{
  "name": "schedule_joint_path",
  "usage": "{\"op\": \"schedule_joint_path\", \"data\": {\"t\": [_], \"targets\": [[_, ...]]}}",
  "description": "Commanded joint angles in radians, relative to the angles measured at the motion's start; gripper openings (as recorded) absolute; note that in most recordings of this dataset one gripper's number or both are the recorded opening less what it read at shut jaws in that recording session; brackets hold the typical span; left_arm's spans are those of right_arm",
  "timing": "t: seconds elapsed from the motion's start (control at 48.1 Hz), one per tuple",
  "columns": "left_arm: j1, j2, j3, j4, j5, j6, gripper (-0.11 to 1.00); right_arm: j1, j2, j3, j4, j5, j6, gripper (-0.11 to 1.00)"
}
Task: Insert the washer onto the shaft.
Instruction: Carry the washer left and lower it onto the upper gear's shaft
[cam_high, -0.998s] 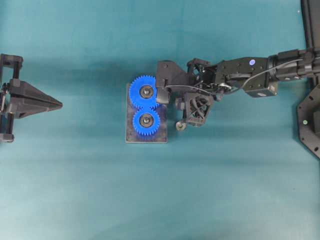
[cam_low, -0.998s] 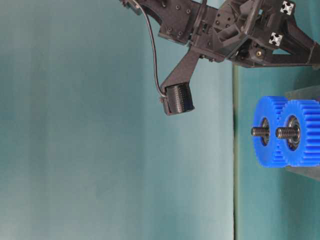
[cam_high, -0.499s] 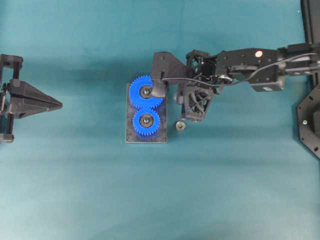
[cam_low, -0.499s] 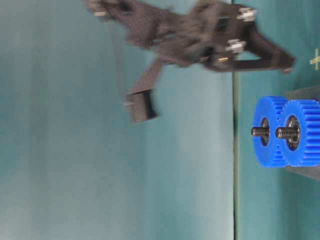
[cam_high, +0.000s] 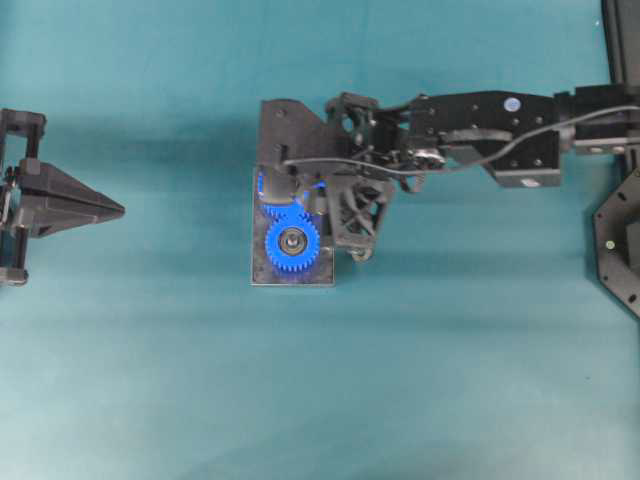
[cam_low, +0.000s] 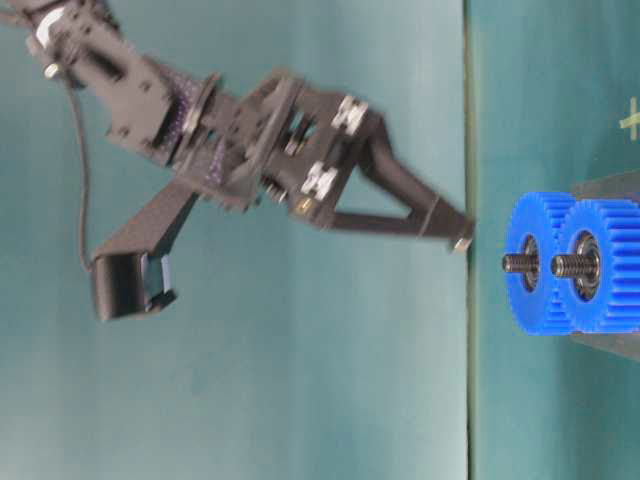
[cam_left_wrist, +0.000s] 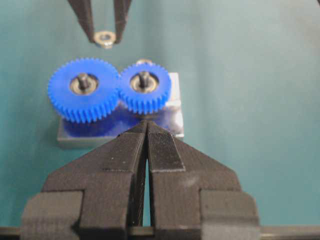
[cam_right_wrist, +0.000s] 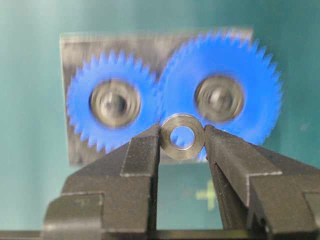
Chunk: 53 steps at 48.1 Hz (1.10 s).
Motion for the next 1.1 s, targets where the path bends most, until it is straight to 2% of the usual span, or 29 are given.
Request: {"op": "schedule_joint_path", "data": {"t": [0.0, 0.541, 1.081], "targets": [[0.002, 0.005, -0.009, 0.002, -0.005, -0.002, 0.01, -0.008, 0.0, -0.032, -0.005, 0.002, 0.005, 0.34], [0.002, -0.015, 0.002, 0.002, -0.006, -0.002, 0.01, -0.051, 0.071, -0.092, -0.005, 0.051, -0.014, 0.34], [0.002, -0.028, 0.002, 0.003, -0.005, -0.002, 0.01, -0.054, 0.109, -0.121, -0.005, 0.058, -0.021, 0.34]]}}
